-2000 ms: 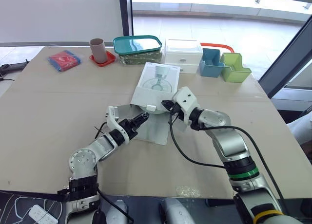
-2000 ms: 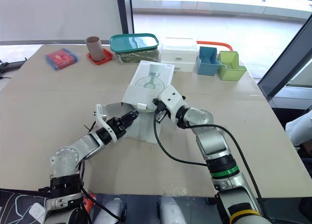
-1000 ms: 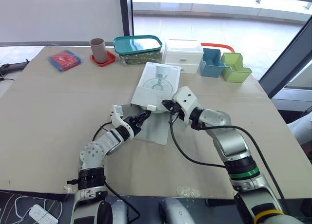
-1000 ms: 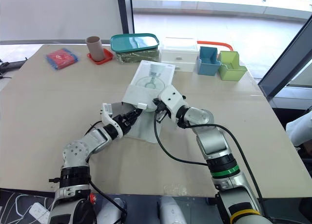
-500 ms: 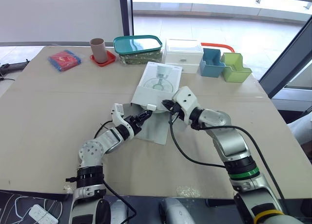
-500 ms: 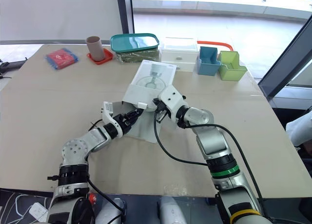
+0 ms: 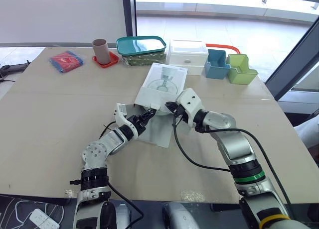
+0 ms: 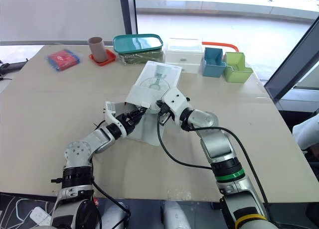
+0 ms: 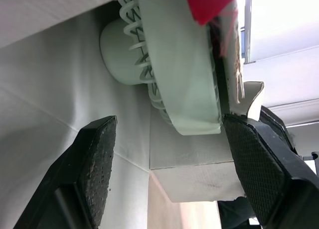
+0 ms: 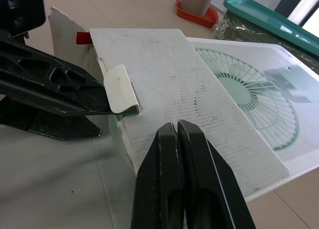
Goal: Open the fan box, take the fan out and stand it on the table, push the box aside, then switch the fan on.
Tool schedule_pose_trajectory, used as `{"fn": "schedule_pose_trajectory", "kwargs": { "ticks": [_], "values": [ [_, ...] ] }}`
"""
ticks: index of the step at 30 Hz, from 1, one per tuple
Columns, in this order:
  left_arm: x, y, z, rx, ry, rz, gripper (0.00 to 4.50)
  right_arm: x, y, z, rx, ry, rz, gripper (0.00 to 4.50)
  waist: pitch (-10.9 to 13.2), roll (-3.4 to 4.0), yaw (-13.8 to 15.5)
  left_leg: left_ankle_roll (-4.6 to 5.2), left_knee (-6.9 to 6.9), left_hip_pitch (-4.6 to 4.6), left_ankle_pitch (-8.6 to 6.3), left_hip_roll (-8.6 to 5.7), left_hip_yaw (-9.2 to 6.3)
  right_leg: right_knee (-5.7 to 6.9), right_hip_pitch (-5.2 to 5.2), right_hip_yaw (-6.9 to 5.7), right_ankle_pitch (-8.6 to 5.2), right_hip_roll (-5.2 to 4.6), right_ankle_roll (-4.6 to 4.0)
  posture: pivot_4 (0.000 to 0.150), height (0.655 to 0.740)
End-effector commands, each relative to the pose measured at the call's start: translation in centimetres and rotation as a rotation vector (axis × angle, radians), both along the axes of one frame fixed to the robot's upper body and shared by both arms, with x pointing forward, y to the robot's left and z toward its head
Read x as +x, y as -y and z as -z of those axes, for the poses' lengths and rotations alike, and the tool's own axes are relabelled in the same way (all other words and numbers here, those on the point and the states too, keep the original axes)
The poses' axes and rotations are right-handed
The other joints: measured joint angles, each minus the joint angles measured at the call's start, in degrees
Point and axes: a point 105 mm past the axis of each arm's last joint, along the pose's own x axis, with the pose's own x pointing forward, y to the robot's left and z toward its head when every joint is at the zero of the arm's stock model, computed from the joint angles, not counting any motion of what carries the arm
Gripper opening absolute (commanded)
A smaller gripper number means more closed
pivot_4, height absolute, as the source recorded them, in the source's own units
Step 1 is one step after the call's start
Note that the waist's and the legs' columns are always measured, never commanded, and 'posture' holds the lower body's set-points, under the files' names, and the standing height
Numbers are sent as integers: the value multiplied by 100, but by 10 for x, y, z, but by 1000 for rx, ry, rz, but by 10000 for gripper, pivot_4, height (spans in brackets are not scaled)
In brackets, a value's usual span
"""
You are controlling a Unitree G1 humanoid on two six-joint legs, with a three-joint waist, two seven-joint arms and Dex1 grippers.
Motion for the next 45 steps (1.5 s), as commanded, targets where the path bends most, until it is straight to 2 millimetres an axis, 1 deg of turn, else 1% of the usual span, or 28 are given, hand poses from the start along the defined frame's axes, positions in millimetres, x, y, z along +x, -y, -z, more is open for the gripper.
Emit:
{"fn": "schedule_pose_trajectory", "kwargs": {
  "ticks": [1,6,8,12,16,18,19,20,21,24,25,30,35,42,45],
  "values": [
    [3,3,-19,-43,53,-2,36093,-3,-1,6,-16,-17,-2,478,0,0,0,0,0,0,0,0,0,0,0,0,0,0,0,1500,7400],
    [5,5,-16,-65,29,-7,36093,-4,-1,7,-16,-20,-1,478,0,0,0,0,0,0,0,0,0,-1,0,0,0,0,0,1500,7400],
    [6,7,-16,-96,10,-7,36093,-5,-1,7,-15,-21,0,478,0,0,1,0,-1,0,0,0,0,-1,0,0,0,0,1,1500,7400],
    [5,15,-12,-91,5,9,36093,-4,-1,7,-13,-22,3,478,0,0,1,0,-1,-1,0,0,0,-3,0,0,0,0,1,1500,7400],
    [9,17,-17,-124,17,9,36093,-4,0,7,-14,-22,5,478,0,-1,1,0,-1,-1,0,-2,0,-3,0,0,-1,-1,1,1500,7400],
    [11,18,-18,-127,26,12,30853,-4,0,7,-14,-23,6,478,1,-1,1,0,-1,-1,0,-3,0,-4,0,0,-1,-2,1,1500,7400],
    [11,20,-19,-130,28,19,29267,-4,0,7,-14,-23,7,478,1,-1,1,0,-1,-2,0,-3,0,-4,0,0,-1,-2,1,1500,7400],
    [11,21,-19,-133,29,23,25775,-4,0,7,-14,-23,7,478,1,-1,1,0,-1,-2,0,-4,0,-4,1,0,-1,-2,2,1500,7400],
    [11,22,-19,-134,29,26,20341,-4,0,7,-15,-23,7,478,1,-1,2,0,-1,-2,0,-4,0,-6,1,0,-1,-2,2,1500,7400],
    [11,25,-20,-133,36,36,11645,-4,1,7,-17,-23,9,478,1,-2,2,0,-1,-3,0,-5,-1,-8,1,0,-1,-3,3,1500,7400],
    [11,25,-20,-131,38,36,10344,-4,1,7,-17,-23,10,478,1,-2,1,0,-1,-3,0,-5,0,-9,1,0,-1,-3,3,1500,7400],
    [9,23,-20,-109,59,41,10164,-5,2,8,-18,-25,11,478,1,-2,1,0,-2,-4,0,-5,-1,-10,1,0,-1,-3,4,1500,7400],
    [3,11,-21,-109,64,46,10164,-5,1,7,-15,-24,12,478,1,-2,-1,0,-4,-4,0,-4,-2,-11,0,0,-2,-3,4,1500,7400],
    [-19,-7,-17,-68,52,110,10164,-4,0,7,-12,-23,11,478,1,-2,-9,0,-11,-3,0,1,-2,-12,-2,0,-2,-1,5,1500,7400],
    [-30,-12,-20,-58,59,156,10164,-4,0,7,-12,-23,9,478,1,-2,-8,0,-10,-3,0,1,-2,-12,-2,0,-2,-2,5,1500,7400]
  ]
}}
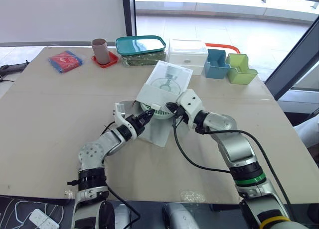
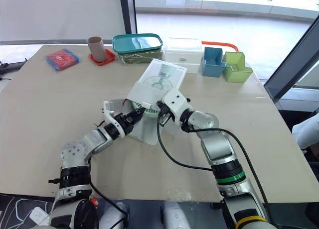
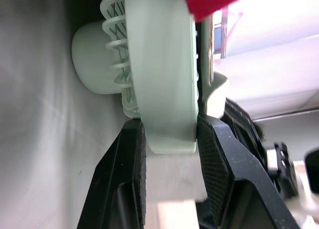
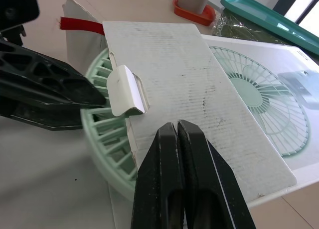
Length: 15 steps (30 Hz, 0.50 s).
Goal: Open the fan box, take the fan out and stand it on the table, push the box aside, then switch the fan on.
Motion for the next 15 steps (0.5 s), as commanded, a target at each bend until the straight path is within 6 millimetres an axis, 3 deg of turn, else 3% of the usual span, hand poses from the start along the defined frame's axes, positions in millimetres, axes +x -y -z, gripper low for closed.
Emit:
{"fn": "schedule_pose_trajectory", "kwargs": {
  "ticks": [1,15],
  "values": [
    [-18,-2,-14,10,52,88,10164,-1,0,7,-15,-23,-5,478,0,0,-4,0,0,0,0,0,0,0,0,0,0,0,0,1500,7400],
    [-64,-25,3,53,-9,199,10164,-2,0,7,-22,-21,-13,478,0,-1,-2,-2,0,0,0,3,-3,0,0,-4,0,-1,-2,1500,7400]
  ]
}}
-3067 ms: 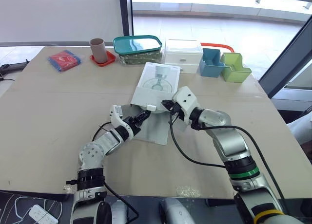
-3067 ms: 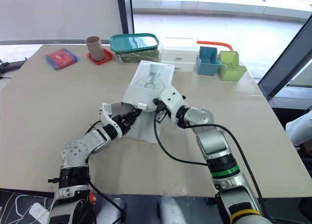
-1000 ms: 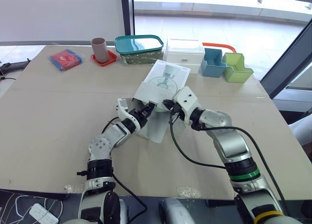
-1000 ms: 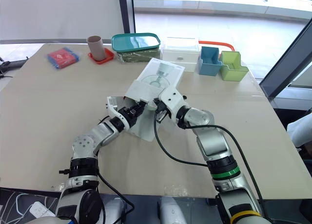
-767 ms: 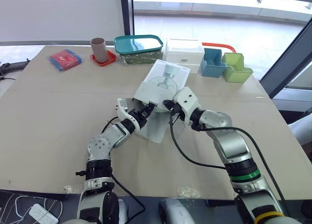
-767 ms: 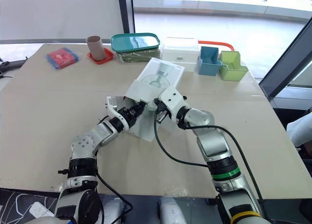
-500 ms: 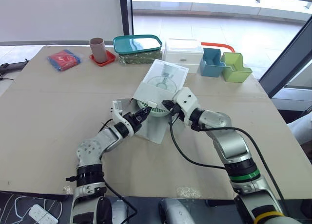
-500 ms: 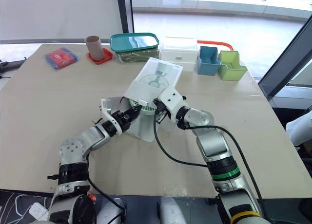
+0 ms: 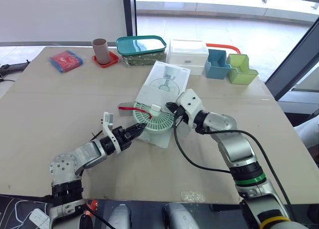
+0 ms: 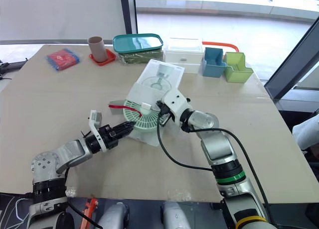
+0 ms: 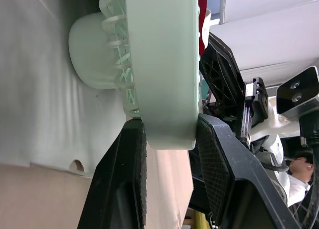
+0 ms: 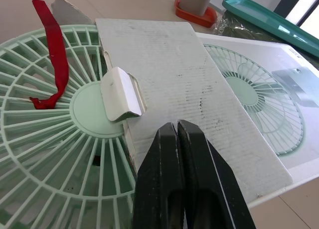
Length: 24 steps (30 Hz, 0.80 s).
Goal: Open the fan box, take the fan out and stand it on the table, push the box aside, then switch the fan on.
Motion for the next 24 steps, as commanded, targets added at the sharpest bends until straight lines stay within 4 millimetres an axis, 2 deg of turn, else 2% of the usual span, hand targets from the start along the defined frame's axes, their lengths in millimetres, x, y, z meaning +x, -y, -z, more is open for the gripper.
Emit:
{"fn": "schedule_pose_trajectory", "kwargs": {
  "ticks": [1,9,14,15,18,24],
  "values": [
    [-26,0,-2,13,14,77,10164,-2,0,8,-19,-26,-9,478,0,0,-17,0,-1,0,0,1,0,0,-1,1,0,1,-1,1500,7400],
    [-38,-7,-2,18,-8,91,10164,-3,-2,10,-22,-30,-16,478,-1,-1,3,-8,-2,4,-4,5,-3,0,1,-3,-4,3,-7,1500,7400],
    [-29,-13,-2,39,5,44,10164,-4,-3,11,-20,-34,-22,478,-1,-1,6,-8,-3,4,-5,6,-3,0,0,-4,-6,3,-9,1500,7400],
    [-26,-14,-3,55,20,23,15163,-5,-4,11,-20,-35,-23,478,-1,-1,6,-8,-3,4,-5,5,-3,0,1,-4,-6,3,-9,1500,7400],
    [-24,-13,-11,40,57,45,24401,-5,-5,12,-19,-36,-25,478,-1,-1,5,-9,-3,4,-4,4,-3,0,1,-4,-5,3,-10,1500,7400],
    [-29,-28,-19,35,84,102,25389,-5,-4,12,-19,-37,-24,478,0,0,-6,-10,-11,3,-4,7,-1,1,-6,-4,-10,7,-16,1500,7400]
  ]
}}
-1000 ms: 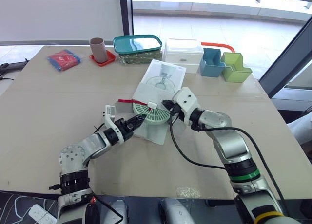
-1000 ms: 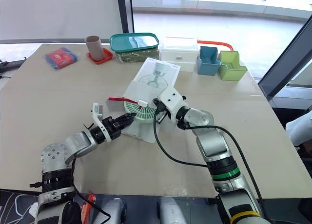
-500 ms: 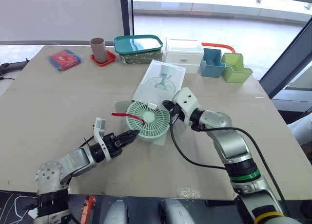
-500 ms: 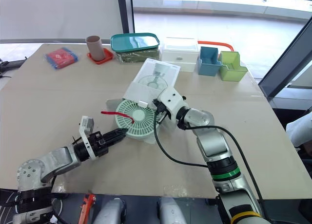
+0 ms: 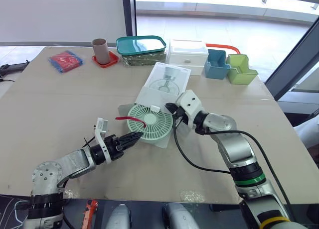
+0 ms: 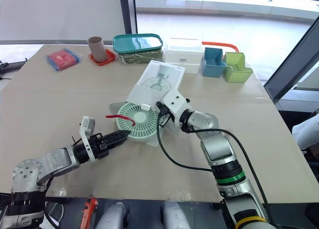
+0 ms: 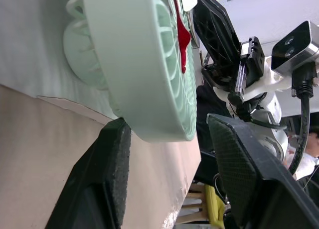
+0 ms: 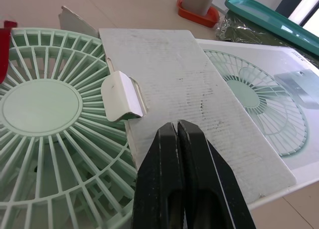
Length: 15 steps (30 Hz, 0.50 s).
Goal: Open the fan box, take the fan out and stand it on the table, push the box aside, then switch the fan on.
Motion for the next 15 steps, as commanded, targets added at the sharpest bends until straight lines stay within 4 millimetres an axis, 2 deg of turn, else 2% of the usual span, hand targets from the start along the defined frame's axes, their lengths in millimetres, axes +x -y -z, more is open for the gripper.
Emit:
{"fn": "schedule_pose_trajectory", "kwargs": {
  "ticks": [1,5,15],
  "values": [
    [1,-9,-17,-41,57,23,25389,-3,-2,11,-18,-34,-10,478,0,0,4,0,-1,0,0,0,-1,0,-1,0,0,0,0,1500,7400],
    [14,-23,-20,-23,68,-46,25389,-4,-4,12,-17,-38,-13,478,1,-1,7,0,-5,0,0,-1,-1,-1,-1,-1,-3,-2,-2,1500,7400],
    [40,-31,-16,-4,55,-154,25389,-3,-4,12,-14,-36,-11,478,1,-1,8,-1,-11,0,1,-1,-2,-2,-1,-4,-3,-3,-3,1500,7400]
  ]
}}
